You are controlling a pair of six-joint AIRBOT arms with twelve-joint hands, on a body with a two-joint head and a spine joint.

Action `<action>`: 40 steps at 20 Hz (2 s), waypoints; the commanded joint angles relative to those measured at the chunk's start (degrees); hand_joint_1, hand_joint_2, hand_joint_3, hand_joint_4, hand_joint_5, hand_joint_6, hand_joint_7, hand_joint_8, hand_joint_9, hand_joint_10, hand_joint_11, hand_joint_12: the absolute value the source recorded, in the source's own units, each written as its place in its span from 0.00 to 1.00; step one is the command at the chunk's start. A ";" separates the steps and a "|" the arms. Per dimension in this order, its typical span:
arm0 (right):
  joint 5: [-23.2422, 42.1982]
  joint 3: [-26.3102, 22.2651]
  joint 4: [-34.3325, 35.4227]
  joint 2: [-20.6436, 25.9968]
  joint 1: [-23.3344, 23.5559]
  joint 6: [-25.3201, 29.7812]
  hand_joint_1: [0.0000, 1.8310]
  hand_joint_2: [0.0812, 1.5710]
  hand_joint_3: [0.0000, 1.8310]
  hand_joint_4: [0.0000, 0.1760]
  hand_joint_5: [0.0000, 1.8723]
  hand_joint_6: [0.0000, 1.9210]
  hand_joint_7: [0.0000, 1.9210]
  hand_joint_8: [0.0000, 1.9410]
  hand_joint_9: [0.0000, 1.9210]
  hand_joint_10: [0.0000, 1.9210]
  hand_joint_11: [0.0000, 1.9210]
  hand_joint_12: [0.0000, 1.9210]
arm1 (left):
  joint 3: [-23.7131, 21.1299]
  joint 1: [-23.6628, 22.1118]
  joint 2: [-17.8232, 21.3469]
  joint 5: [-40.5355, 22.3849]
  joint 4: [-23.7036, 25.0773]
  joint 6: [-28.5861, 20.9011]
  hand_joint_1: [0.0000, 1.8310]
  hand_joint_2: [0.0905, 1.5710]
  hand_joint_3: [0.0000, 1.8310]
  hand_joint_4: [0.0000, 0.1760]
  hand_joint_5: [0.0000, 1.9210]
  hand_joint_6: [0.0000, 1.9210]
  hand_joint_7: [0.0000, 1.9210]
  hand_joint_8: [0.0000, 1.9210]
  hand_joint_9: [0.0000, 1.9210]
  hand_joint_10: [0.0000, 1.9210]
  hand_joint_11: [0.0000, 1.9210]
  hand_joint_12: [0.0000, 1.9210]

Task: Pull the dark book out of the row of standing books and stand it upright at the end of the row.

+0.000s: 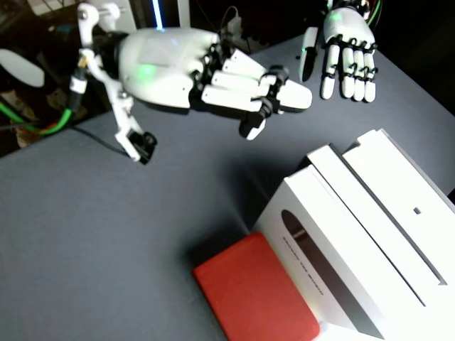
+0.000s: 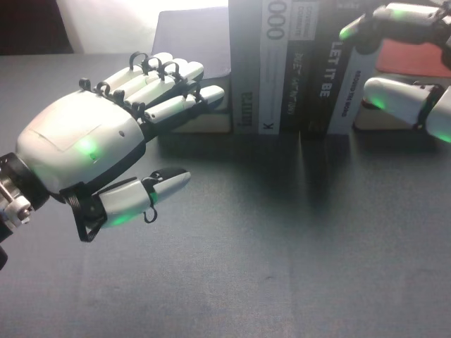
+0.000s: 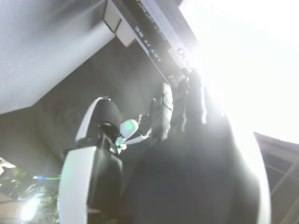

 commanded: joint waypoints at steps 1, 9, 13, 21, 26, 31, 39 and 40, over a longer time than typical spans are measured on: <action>8.55 -0.06 0.39 0.33 0.59 0.29 0.19 0.87 0.00 0.00 0.18 0.29 0.06 0.00 0.00 0.00 0.00 1.00 | -0.26 -0.71 0.17 -7.37 -0.16 0.26 0.31 0.86 0.00 0.25 0.09 0.00 0.00 0.00 0.00 0.00 0.00 0.00; 6.55 3.25 7.78 -0.53 2.10 -5.40 0.05 0.88 0.00 0.00 0.00 0.16 0.00 0.00 0.00 0.00 0.00 1.00 | -0.05 -0.70 -0.18 -7.34 -0.19 0.27 0.29 0.87 0.00 0.26 0.09 0.00 0.00 0.00 0.00 0.00 0.00 0.00; 0.11 5.93 9.23 -2.71 7.08 -8.64 0.00 0.88 0.00 0.00 0.04 0.19 0.00 0.00 0.00 0.00 0.00 1.00 | -0.05 -0.67 -0.15 -7.38 -0.19 0.26 0.25 0.88 0.00 0.25 0.09 0.00 0.00 0.00 0.00 0.00 0.00 0.00; -6.25 8.70 9.97 -5.92 11.46 -11.81 0.06 0.88 0.00 0.00 0.17 0.21 0.00 0.00 0.00 0.00 0.00 1.00 | 0.00 -0.67 -0.24 -7.74 -0.24 0.26 0.25 0.88 0.00 0.20 0.10 0.00 0.00 0.00 0.00 0.00 0.00 0.00; -6.56 8.61 10.27 -5.93 11.43 -11.94 0.10 0.87 0.00 0.00 0.20 0.23 0.00 0.00 0.00 0.00 0.00 1.00 | -0.04 -0.63 -0.24 -7.92 -0.40 0.25 0.27 0.88 0.00 0.20 0.10 0.00 0.00 0.00 0.00 0.00 0.00 0.00; -4.21 6.24 9.90 -5.81 10.28 -11.93 0.06 0.86 0.00 0.00 0.22 0.32 0.02 0.01 0.00 0.00 0.00 1.00 | -0.17 -0.02 -0.12 -8.61 -1.12 0.25 0.25 0.88 0.00 0.19 0.09 0.00 0.00 0.00 0.00 0.00 0.00 0.00; -0.35 2.50 5.99 -3.27 7.08 -9.69 0.47 0.82 0.00 0.66 0.34 0.78 0.09 0.02 0.00 0.00 0.00 1.00 | -0.28 0.57 -0.02 -9.04 -1.63 0.25 0.27 0.87 0.00 0.29 0.09 0.00 0.00 0.00 0.00 0.00 0.00 0.00; 0.13 2.00 5.50 -2.83 6.51 -9.31 0.44 0.83 0.00 0.93 0.33 0.80 0.09 0.02 0.00 0.00 0.00 1.00 | -0.28 0.67 -0.02 -9.12 -1.73 0.25 0.26 0.87 0.00 0.36 0.08 0.00 0.00 0.00 0.00 0.00 0.00 0.00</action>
